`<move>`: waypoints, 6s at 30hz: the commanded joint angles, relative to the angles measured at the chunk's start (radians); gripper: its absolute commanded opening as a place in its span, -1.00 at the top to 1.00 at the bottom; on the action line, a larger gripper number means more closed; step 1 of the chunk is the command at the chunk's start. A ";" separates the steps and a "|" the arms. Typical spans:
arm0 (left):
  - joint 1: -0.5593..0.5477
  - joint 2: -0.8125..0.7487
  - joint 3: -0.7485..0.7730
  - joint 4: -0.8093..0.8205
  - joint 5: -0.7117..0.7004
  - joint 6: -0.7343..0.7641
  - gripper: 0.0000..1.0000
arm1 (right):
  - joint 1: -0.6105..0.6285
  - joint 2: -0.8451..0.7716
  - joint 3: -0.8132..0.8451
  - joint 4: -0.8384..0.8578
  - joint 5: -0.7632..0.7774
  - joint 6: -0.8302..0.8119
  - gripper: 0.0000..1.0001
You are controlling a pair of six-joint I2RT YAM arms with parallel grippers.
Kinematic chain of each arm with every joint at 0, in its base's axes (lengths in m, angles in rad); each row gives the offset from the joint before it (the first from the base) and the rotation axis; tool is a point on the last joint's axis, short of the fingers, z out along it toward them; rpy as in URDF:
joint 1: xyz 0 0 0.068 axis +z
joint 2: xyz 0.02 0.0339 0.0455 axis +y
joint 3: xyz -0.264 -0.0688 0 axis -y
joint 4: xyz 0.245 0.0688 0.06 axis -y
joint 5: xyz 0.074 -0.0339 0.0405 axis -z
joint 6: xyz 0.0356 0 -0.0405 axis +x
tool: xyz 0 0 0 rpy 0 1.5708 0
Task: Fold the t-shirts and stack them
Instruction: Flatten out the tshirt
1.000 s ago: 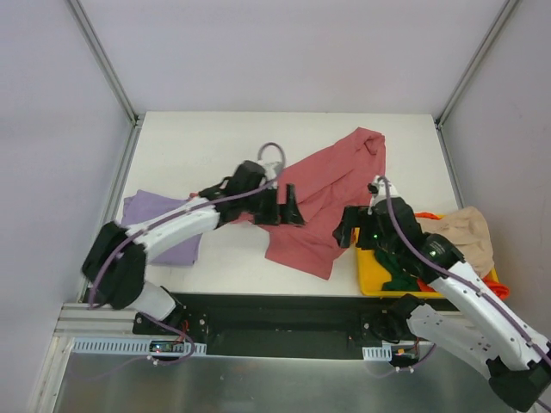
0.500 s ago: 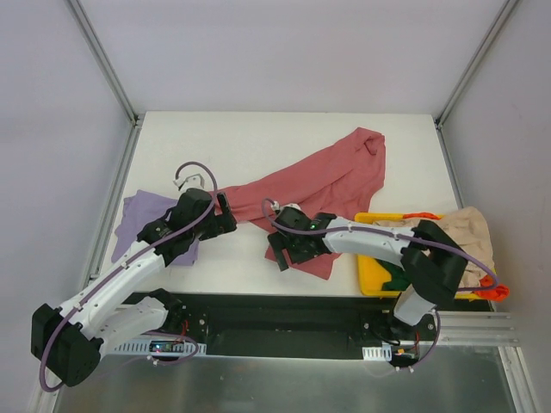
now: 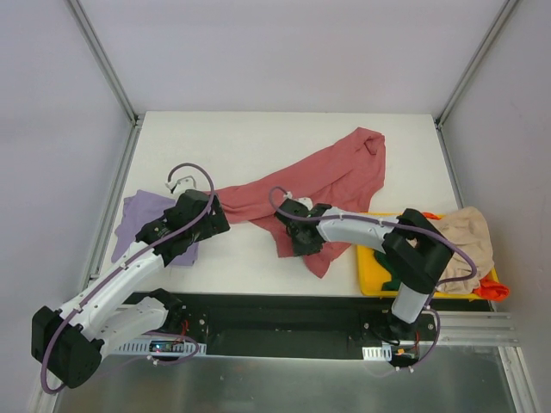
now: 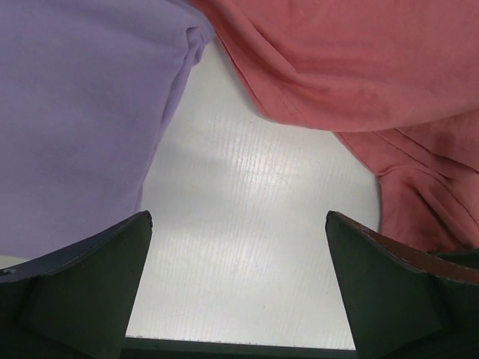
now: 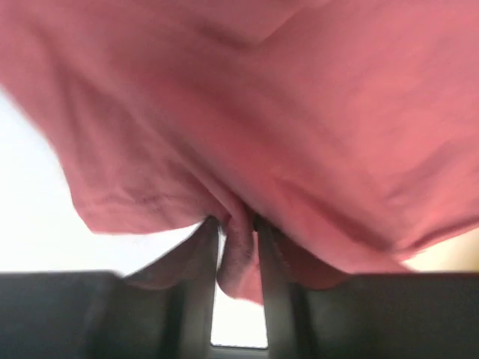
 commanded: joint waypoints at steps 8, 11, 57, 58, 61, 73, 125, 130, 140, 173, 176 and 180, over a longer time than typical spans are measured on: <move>0.015 0.047 0.055 -0.015 -0.008 0.025 -0.98 | -0.424 -0.102 0.113 -0.003 0.050 -0.200 0.99; 0.015 0.087 0.085 -0.012 0.006 0.047 -0.98 | -0.524 -0.193 0.209 -0.004 0.031 -0.282 0.99; -0.288 0.656 0.265 0.797 0.589 -0.231 -0.49 | -0.498 -0.575 0.273 -0.015 -0.308 -0.293 0.99; -0.289 0.669 0.281 0.774 0.595 -0.234 -0.44 | -0.499 -0.576 0.266 -0.012 -0.311 -0.293 0.99; -0.298 0.722 0.332 0.731 0.614 -0.240 -0.16 | -0.498 -0.578 0.263 -0.004 -0.317 -0.291 0.99; -0.303 0.650 0.340 0.505 0.384 -0.110 1.00 | -0.545 -0.652 0.269 -0.052 -0.178 -0.323 0.99; 0.055 0.452 0.345 0.039 0.234 0.366 -0.98 | -0.667 -0.917 -0.053 -0.125 -0.176 -0.409 0.99; -0.091 0.314 0.110 0.086 0.192 0.327 -0.98 | -0.667 -0.926 -0.063 -0.135 -0.182 -0.415 0.99; -0.126 0.493 0.100 0.199 0.225 0.409 -0.73 | -0.667 -0.923 -0.088 -0.138 -0.183 -0.423 1.00; -0.166 0.605 0.156 0.225 0.190 0.429 1.00 | -0.667 -0.942 -0.090 -0.139 -0.154 -0.451 0.99; -0.166 0.520 0.131 0.223 0.189 0.392 1.00 | -0.668 -0.942 -0.085 -0.145 -0.128 -0.446 0.99; -0.145 0.336 0.107 0.214 0.215 0.296 1.00 | -0.670 -0.939 -0.067 -0.164 -0.098 -0.444 0.99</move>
